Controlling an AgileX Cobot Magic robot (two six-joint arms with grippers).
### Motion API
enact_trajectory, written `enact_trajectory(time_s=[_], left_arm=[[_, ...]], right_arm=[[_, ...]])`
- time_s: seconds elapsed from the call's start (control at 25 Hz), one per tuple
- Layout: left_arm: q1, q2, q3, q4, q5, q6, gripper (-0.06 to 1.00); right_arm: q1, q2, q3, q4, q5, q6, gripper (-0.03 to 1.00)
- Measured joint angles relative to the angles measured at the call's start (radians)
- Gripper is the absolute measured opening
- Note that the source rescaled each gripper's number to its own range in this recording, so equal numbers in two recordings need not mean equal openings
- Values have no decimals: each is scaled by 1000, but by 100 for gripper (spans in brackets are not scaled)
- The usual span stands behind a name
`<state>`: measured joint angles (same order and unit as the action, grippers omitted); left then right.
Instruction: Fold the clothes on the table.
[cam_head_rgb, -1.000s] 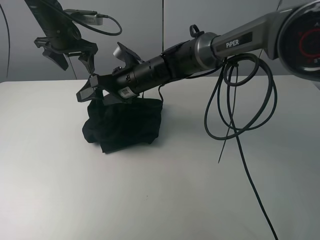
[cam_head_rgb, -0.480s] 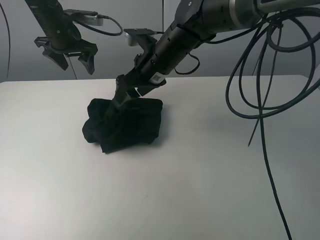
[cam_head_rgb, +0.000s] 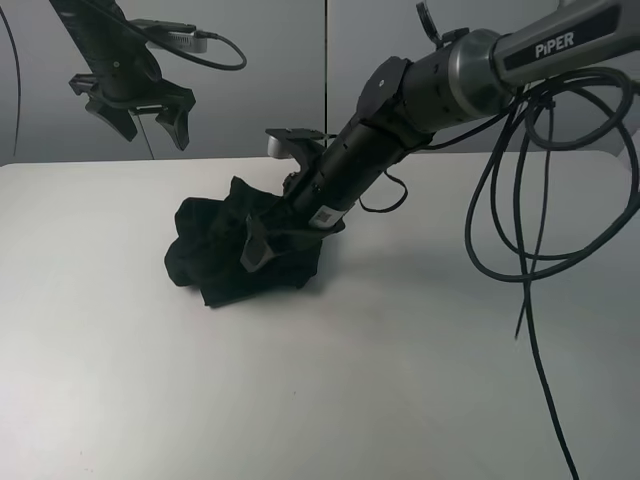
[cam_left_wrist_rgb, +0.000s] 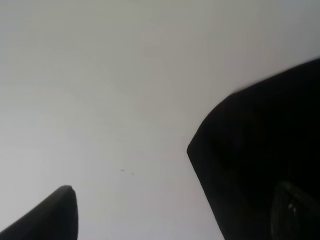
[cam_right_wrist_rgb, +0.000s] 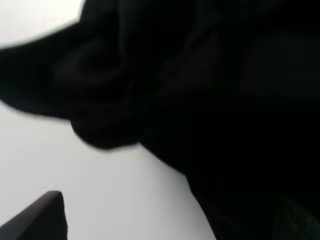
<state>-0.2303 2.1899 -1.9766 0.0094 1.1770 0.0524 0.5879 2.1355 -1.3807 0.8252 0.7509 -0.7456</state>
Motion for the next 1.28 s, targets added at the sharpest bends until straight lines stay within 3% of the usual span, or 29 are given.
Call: enact_trajectory(time_s=[0.48, 0.72, 0.84, 1.16, 1.28], left_arm=[[0, 0, 0, -2, -4, 0, 99], [0, 0, 0, 0, -4, 2, 99], [0, 0, 0, 4, -9, 9, 99], [18, -60, 0, 4, -26, 34, 99], [47, -116, 0, 4, -22, 34, 99]], right_arm=[[52, 222, -359, 176, -10, -67, 89], [53, 230, -424, 249, 11, -133, 89], [53, 230, -426, 188, 66, -123, 87], [55, 155, -426, -174, 115, 91, 87], [43, 73, -426, -239, 138, 134, 91]])
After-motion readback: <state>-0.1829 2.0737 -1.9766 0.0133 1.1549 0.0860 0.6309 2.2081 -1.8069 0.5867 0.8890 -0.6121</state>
